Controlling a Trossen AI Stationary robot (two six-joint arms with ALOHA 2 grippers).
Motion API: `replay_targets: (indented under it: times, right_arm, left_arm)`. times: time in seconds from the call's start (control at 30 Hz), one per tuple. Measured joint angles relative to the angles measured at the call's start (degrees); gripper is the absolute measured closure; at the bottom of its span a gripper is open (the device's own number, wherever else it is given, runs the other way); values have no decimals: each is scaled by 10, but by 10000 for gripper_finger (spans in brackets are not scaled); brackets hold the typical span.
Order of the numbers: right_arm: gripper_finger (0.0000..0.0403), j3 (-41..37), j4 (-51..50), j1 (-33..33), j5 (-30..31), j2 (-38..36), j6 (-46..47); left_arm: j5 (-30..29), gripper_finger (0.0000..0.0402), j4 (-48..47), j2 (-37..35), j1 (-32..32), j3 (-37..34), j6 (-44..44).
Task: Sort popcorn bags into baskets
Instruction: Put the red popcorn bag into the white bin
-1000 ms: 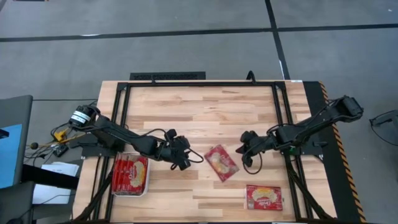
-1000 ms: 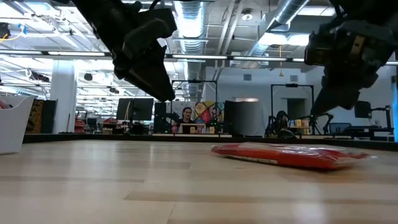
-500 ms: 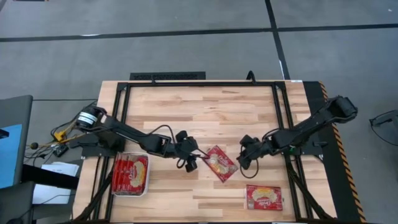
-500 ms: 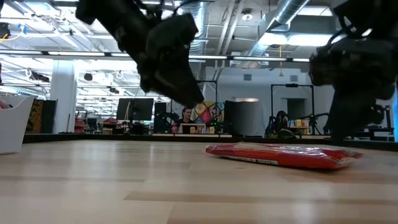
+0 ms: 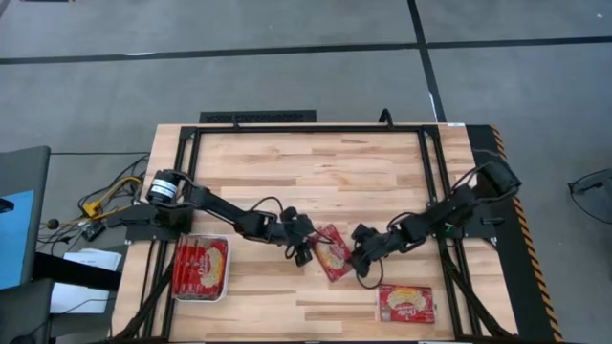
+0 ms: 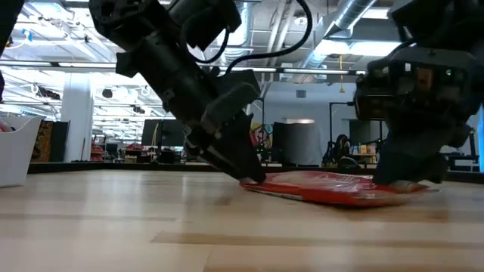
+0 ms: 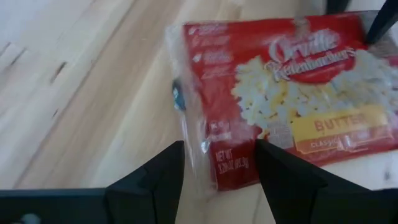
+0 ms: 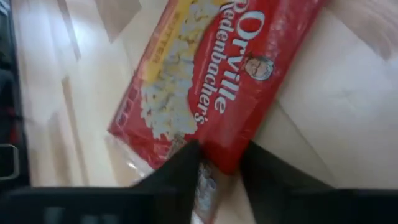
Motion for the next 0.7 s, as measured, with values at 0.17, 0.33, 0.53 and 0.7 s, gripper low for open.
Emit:
replay_targets:
  times: [0.17, 0.33, 0.53, 0.7]
  right_arm:
    - [379, 17, -15, -5, 1, 8, -100]
    - [392, 55, -129, -12, 16, -13, -227]
    - [395, 153, -376, 6, 145, -38, -423]
    - [398, 232, -464, 4, 180, -38, -542]
  left_arm:
    - [0, 219, -18, -16, 0, 1, 14]
    - [-11, 219, -37, -59, -2, 6, 50]
    - [-57, 219, -40, -125, -2, 6, 148]
    - [-6, 219, -20, -149, 14, 19, 221]
